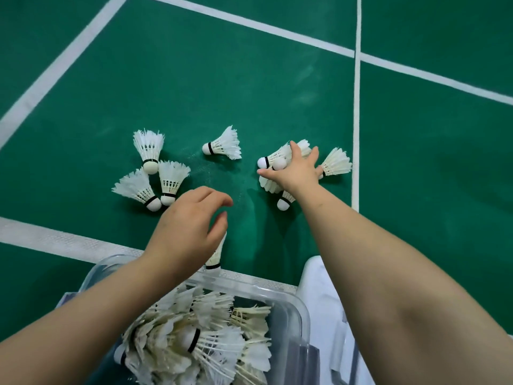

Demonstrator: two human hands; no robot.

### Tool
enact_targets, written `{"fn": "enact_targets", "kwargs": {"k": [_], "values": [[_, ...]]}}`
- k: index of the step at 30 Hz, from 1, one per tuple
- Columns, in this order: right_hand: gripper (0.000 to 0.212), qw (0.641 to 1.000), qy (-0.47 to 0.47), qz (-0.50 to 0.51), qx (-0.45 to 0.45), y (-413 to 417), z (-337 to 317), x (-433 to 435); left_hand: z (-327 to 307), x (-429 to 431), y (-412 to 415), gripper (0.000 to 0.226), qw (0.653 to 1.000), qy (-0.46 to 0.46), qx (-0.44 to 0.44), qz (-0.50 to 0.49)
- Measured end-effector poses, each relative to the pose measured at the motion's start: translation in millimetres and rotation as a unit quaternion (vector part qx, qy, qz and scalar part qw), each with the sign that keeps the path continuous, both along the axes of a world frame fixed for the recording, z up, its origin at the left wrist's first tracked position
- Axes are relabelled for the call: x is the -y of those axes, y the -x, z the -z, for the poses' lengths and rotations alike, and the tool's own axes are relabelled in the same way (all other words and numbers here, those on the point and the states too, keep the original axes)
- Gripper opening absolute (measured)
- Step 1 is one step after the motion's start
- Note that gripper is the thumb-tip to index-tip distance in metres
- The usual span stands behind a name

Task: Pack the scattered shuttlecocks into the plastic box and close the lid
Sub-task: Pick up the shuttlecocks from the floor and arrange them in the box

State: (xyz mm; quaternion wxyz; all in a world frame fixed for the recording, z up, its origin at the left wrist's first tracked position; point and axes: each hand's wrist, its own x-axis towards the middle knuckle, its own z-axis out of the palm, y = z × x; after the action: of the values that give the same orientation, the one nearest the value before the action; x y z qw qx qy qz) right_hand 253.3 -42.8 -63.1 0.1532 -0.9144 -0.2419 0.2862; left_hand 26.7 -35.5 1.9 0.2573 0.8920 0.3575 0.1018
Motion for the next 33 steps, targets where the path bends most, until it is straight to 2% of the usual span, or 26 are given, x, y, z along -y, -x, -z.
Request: {"fn": "enact_targets", "kwargs": {"k": [6,11,16,19,21,25,33], "values": [[0.065,0.999,-0.039,0.015,0.030,-4,6,-3,3,7,1,0.029,1.000,0.009,-0.006,0.003],[0.056,0.999,-0.045,0.006,-0.002,-3,15,0,5,10,3,0.028,1.000,0.006,-0.011,0.000],[0.017,0.997,-0.072,-0.016,0.011,-1,5,1,6,13,2,0.027,1.000,-0.002,-0.005,0.006],[0.021,0.996,-0.089,-0.016,0.020,8,2,2,5,16,2,0.031,1.000,-0.003,0.004,0.017],[0.015,0.994,-0.103,-0.017,0.022,14,-5,4,3,16,3,0.035,1.000,-0.003,0.010,0.025],[0.032,0.989,-0.146,-0.009,0.031,24,-26,15,-5,20,3,0.031,0.999,-0.015,0.029,0.037],[0.038,0.977,-0.187,-0.031,0.097,57,-97,62,-23,44,17,0.029,0.994,-0.024,0.053,0.091]]}}
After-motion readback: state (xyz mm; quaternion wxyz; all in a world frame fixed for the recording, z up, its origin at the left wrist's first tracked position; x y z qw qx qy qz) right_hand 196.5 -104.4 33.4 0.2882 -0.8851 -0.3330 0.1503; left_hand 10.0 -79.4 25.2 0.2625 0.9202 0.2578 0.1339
